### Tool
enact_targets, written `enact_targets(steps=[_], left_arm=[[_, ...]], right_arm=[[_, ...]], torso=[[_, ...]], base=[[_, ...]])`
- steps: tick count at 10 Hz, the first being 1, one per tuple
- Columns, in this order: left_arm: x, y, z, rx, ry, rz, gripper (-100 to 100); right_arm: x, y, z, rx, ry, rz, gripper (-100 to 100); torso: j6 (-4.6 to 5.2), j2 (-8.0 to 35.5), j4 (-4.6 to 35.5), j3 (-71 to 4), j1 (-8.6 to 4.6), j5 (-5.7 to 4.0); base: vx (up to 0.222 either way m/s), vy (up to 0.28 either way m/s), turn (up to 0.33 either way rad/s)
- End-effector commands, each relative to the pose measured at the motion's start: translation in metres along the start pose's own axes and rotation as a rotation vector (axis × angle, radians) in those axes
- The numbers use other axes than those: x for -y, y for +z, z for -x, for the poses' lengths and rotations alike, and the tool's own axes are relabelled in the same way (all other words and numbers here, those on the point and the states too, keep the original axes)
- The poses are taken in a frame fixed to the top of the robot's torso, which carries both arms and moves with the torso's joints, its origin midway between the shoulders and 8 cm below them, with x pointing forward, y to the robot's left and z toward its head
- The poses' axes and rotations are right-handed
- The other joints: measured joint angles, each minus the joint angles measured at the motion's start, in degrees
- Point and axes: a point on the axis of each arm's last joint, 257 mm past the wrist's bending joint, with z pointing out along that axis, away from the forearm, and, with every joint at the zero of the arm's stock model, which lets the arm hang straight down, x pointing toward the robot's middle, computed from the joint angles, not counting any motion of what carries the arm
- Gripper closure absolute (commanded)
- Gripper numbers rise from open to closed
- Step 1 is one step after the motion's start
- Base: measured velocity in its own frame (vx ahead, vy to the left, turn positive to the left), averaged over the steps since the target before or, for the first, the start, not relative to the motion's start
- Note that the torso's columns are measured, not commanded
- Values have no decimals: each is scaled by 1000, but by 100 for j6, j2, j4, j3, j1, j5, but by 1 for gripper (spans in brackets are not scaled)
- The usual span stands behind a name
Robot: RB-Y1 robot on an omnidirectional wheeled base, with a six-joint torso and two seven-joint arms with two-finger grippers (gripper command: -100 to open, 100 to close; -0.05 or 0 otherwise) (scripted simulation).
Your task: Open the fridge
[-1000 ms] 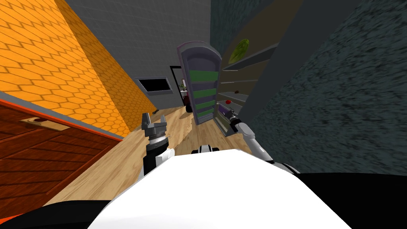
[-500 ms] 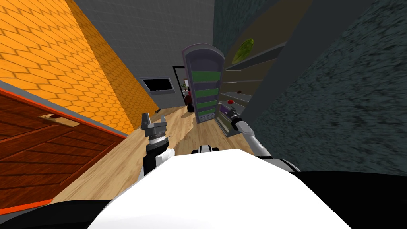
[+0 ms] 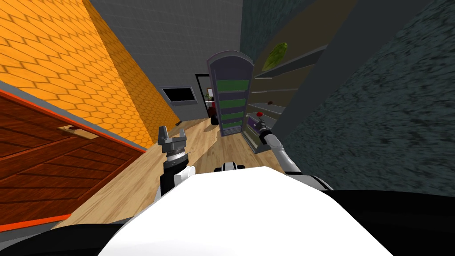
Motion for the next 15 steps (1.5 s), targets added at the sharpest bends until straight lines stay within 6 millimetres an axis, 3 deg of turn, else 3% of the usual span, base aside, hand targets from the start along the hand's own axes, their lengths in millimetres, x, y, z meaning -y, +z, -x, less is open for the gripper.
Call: enact_targets(steps=[1,9,15], left_arm=[[0,0,0,0,0,0,0],[0,0,0,0,0,0,0],[0,0,0,0,0,0,0]], right_arm=[[5,2,-2,-6,-28,-13,-100],[40,25,-44,-93,-399,-66,-100],[67,35,-61,-133,-610,-100,-100]], torso=[[0,1,0,1,-6,-2],[-1,0,0,0,-4,-2],[0,2,1,2,-3,-2]], base=[[0,0,0],[-2,33,52],[-2,33,40]])
